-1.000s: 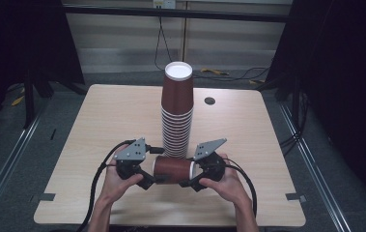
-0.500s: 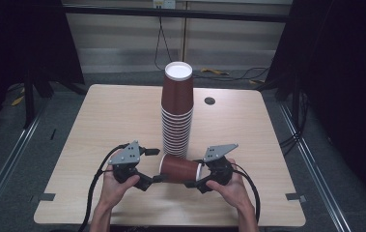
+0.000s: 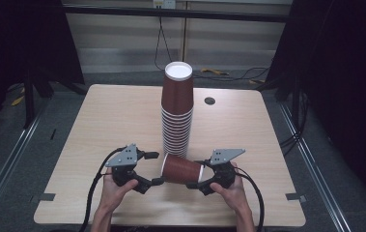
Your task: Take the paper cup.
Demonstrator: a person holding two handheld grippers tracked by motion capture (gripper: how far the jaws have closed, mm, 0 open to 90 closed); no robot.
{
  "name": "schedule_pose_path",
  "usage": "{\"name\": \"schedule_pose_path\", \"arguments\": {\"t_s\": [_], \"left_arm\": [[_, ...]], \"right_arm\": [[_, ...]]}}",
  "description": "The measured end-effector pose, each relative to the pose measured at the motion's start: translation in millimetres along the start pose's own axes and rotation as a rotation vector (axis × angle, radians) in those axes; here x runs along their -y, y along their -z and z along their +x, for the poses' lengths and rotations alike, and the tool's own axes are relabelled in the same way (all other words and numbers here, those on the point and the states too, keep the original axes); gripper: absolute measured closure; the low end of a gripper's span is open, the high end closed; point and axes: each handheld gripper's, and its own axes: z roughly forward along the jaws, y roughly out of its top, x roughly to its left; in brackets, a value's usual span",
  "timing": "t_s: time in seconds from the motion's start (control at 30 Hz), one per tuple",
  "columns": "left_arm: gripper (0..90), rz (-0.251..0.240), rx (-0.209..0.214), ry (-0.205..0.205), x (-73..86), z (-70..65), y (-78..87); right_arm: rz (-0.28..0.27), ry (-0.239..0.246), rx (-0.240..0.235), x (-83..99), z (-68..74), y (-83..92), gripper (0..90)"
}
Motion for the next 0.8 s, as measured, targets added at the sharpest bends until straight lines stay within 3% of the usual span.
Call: {"name": "schedule_pose_path", "arguments": {"t_s": [0.13, 0.17, 0.33, 0.73, 0.8], "left_arm": [[15.5, -0.011, -0.002, 0.004, 2.0, -0.7, 0.2], [15.5, -0.017, 0.018, 0.011, 3.5, -0.2, -0.4], [15.4, -0.029, 0.036, 0.034, 10.2, -0.4, -3.2], [15.4, -0.051, 0.053, 0.034, 12.5, -1.1, -7.5], [15.4, -0.067, 0.076, 0.038, 13.5, 0.9, -9.3]], "right_arm": [[-0.030, -0.012, -0.011, 5.1, -2.8, 1.3, 22.4], [-0.035, -0.017, -0.016, 6.5, -3.1, 1.5, 22.4], [-0.053, -0.010, -0.026, 7.7, -2.7, -0.9, 22.5], [-0.104, 0.001, -0.081, 7.3, -2.0, -2.6, 22.6], [-0.102, 0.000, -0.091, 7.0, -1.2, -3.5, 22.7]]}}
